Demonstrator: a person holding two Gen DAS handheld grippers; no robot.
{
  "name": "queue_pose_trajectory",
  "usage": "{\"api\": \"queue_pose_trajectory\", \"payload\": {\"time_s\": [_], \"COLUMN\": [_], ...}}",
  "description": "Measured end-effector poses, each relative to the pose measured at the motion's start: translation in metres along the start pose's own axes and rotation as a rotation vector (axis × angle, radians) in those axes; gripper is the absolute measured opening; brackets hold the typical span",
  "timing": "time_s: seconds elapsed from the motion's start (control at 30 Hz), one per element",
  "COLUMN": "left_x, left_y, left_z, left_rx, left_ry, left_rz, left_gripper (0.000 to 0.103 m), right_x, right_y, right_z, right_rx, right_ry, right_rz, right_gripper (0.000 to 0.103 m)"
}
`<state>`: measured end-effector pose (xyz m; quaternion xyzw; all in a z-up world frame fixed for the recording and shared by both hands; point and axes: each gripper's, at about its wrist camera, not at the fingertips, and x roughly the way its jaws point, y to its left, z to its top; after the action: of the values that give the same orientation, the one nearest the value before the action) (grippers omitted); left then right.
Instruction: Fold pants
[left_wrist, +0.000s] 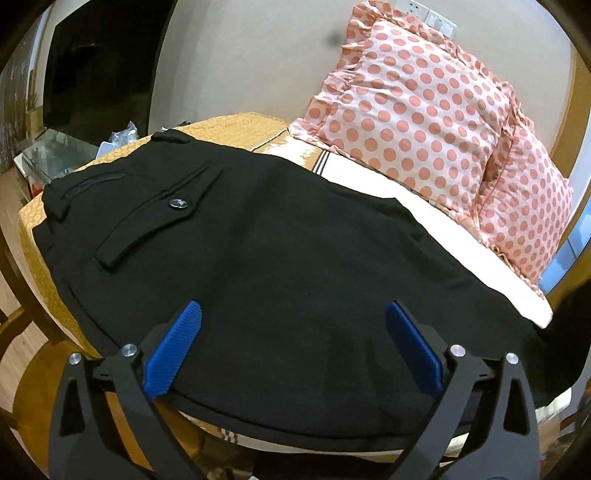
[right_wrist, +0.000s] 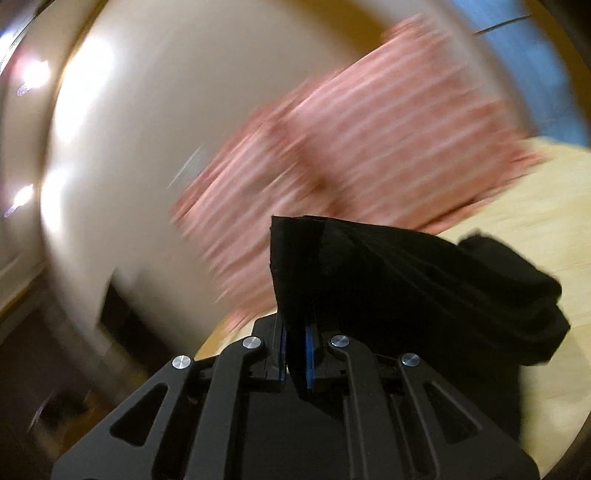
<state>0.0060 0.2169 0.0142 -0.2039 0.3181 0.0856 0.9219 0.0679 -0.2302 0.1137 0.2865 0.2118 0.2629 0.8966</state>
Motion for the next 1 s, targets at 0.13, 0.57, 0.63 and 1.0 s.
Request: {"api": "queue_pose_trajectory", "payload": {"time_s": [0.13, 0.57, 0.63, 1.0], "left_x": [-0.001, -0.003, -0.003, -0.006], "left_y": [0.001, 0.002, 0.002, 0.005], "left_z": [0.001, -0.002, -0.003, -0.002], "left_rx": [-0.009, -0.001, 0.003, -0.027], "left_ry": [-0.01, -0.032, -0.036, -0.05], "left_rz": [-0.01, -0.034, -0.032, -0.049], "left_gripper": [0.101, 0.101, 0.101, 0.101], "right_x": [0.091, 0.123, 0.13, 0.122], "right_y": [0.039, 0.093, 0.112, 0.152], "right_z": [-0.081, -0.135, -0.147, -0.229], "right_rx": [-0.128, -0.403, -0.567, -1.152], "right_ry": [0.346, 0.374, 0.352, 0.336], "right_rz": [0.035, -0.037, -0.091, -0.184], "right_gripper": [0.007, 0.007, 0.007, 0.01]}}
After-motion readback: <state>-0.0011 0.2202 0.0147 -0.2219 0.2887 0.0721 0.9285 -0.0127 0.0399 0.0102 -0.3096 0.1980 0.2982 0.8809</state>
